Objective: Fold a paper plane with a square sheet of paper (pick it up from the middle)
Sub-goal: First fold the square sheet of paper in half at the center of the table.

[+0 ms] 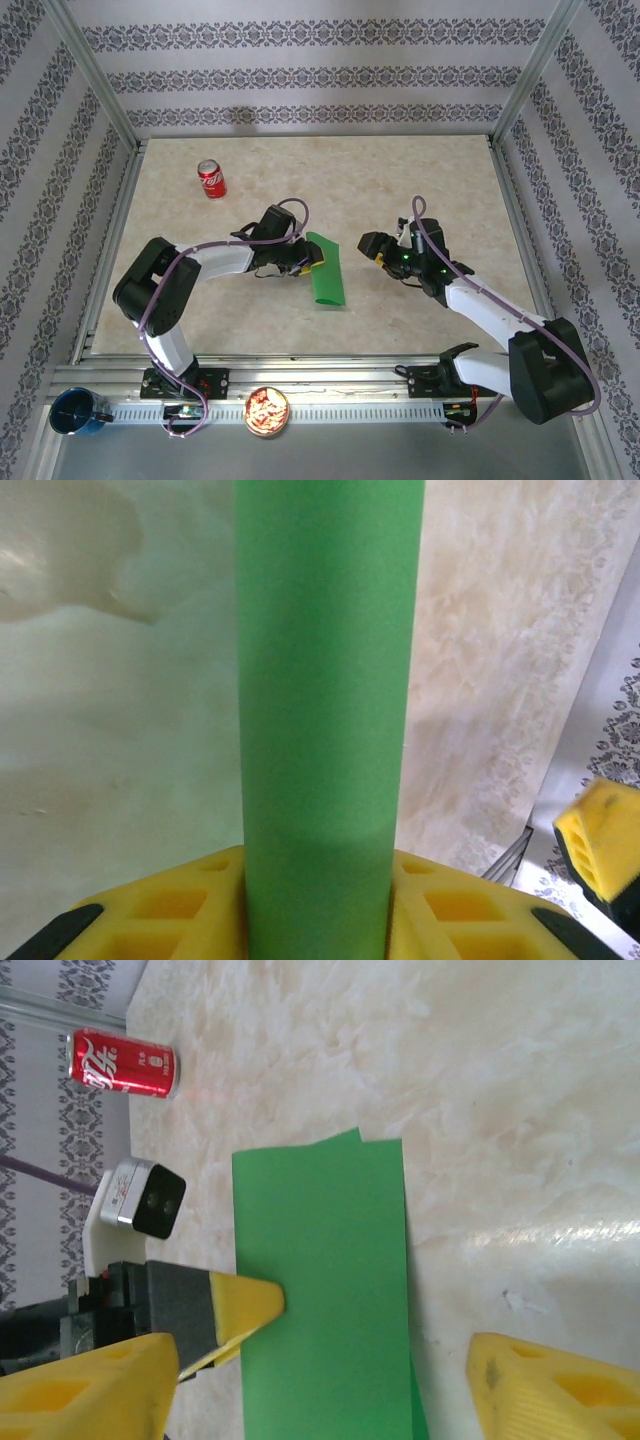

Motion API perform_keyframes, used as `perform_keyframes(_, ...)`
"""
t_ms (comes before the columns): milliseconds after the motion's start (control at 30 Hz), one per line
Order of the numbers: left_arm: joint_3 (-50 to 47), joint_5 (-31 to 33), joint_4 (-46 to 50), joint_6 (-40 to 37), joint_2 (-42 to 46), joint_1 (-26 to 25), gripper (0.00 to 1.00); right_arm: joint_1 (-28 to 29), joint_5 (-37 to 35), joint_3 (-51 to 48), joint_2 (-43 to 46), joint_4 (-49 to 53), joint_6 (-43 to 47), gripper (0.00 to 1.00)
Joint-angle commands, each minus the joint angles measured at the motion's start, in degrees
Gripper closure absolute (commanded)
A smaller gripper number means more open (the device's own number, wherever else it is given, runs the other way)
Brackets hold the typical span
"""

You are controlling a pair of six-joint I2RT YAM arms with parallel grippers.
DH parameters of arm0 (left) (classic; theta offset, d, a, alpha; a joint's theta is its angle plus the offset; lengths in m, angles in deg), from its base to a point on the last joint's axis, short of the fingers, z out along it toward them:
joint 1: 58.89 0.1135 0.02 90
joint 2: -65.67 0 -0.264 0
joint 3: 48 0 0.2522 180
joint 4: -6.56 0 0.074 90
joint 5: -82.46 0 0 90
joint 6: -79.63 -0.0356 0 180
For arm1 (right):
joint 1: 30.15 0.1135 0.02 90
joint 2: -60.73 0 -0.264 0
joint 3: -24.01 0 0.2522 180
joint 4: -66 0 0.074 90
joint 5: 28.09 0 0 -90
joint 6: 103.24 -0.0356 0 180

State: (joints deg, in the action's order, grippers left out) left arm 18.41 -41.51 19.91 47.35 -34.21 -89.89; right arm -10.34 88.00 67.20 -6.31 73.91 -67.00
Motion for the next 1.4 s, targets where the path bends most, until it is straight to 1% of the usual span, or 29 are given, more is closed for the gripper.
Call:
perform_keyframes(0,-0.8,1.4,2.1,-3.2,-0.3,1.0,0.64,1.3,-1.8,1.9,-0.9,0.8,1.6,0.3)
perform_keyframes(33,-0.7,1.8,2.8,-3.7,-0.3,1.1,0.64,1.4,-1.8,2.0,-1.5,0.7,1.7,0.32)
perform_keyframes(67,-0.5,2.0,3.2,-4.1,-0.6,1.1,0.63,1.6,-1.8,2.3,-2.1,0.7,1.8,0.36)
perform_keyframes(133,-0.2,2.4,4.3,-5.2,-0.8,1.1,0.63,1.9,-2.9,2.8,-2.9,1.2,1.8,0.49)
perform_keyframes(233,-0.8,4.0,4.8,-6.1,-0.5,1.1,0.63,2.9,-5.5,2.2,-2.9,0.2,1.3,0.58)
perform_keyframes(300,-1.0,4.0,4.9,-6.3,-0.7,1.1,0.63,3.4,-5.5,2.2,-2.9,0.1,1.7,0.61)
perform_keyframes(500,-1.0,1.5,2.6,-6.8,-1.0,1.1,0.63,3.6,-4.7,1.9,-4.1,-0.4,1.6,0.63)
perform_keyframes(700,0.2,-2.5,1.9,-9.0,-2.8,0.7,0.64,3.6,-3.8,3.1,-5.3,0.0,1.4,0.61)
perform_keyframes(833,0.2,-1.4,3.0,-10.1,-3.2,0.7,0.63,3.6,-2.9,3.2,-5.8,0.1,1.3,0.6)
perform_keyframes(1033,1.3,2.3,7.6,-12.1,-2.7,0.6,0.61,4.1,-1.4,3.3,-7.2,-0.2,0.6,0.6)
perform_keyframes(1367,0.8,3.4,7.5,-11.7,-3.3,0.6,0.62,4.4,-1.0,4.8,-8.2,0.4,1.0,0.59)
